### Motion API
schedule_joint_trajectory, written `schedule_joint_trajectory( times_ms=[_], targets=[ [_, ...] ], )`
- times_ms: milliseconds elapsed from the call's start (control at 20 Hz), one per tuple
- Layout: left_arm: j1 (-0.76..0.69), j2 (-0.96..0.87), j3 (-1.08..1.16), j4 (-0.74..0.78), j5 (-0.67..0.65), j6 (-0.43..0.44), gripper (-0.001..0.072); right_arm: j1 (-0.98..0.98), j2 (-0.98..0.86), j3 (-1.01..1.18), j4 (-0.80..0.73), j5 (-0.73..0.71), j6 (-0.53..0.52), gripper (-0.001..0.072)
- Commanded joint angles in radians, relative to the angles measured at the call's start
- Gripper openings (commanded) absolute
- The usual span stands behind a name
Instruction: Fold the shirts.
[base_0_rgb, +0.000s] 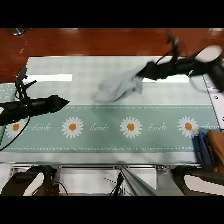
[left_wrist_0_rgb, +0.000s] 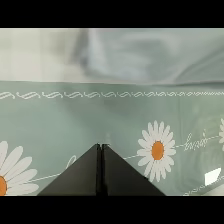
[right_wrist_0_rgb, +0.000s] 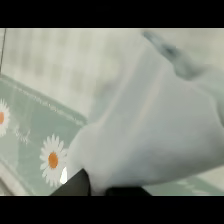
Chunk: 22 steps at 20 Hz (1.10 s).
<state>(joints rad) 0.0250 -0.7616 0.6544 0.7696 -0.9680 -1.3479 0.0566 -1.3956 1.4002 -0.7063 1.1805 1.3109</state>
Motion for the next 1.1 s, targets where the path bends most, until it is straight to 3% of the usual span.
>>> schedule_joint_trajectory(
  times_ms=[0, 200, 550, 700, 1050],
  targets=[
    [0.000, 0.000, 0.000, -0.004, 0.000, 0.000, 0.0022, -0.125, -0.001, 0.268, -0.153, 0.159, 0.100, 0.0027],
    [0.000, 0.000, 0.000, -0.011, 0.000, 0.000, 0.0022, -0.348, 0.001, 0.372, -0.150, 0.276, 0.163, 0.0028],
    [0.000, 0.000, 0.000, -0.011, 0.001, 0.000, 0.0022, -0.750, 0.079, 0.372, -0.171, 0.460, 0.209, 0.0027],
    [0.000, 0.000, 0.000, -0.011, 0.008, 0.000, 0.0022, -0.880, 0.129, 0.359, -0.294, 0.595, 0.262, 0.0027],
    [-0.001, 0.000, 0.000, -0.011, 0.095, 0.001, 0.0022, -1.129, 0.406, 0.081, -0.576, 0.675, 0.288, 0.0027]
  ],
)
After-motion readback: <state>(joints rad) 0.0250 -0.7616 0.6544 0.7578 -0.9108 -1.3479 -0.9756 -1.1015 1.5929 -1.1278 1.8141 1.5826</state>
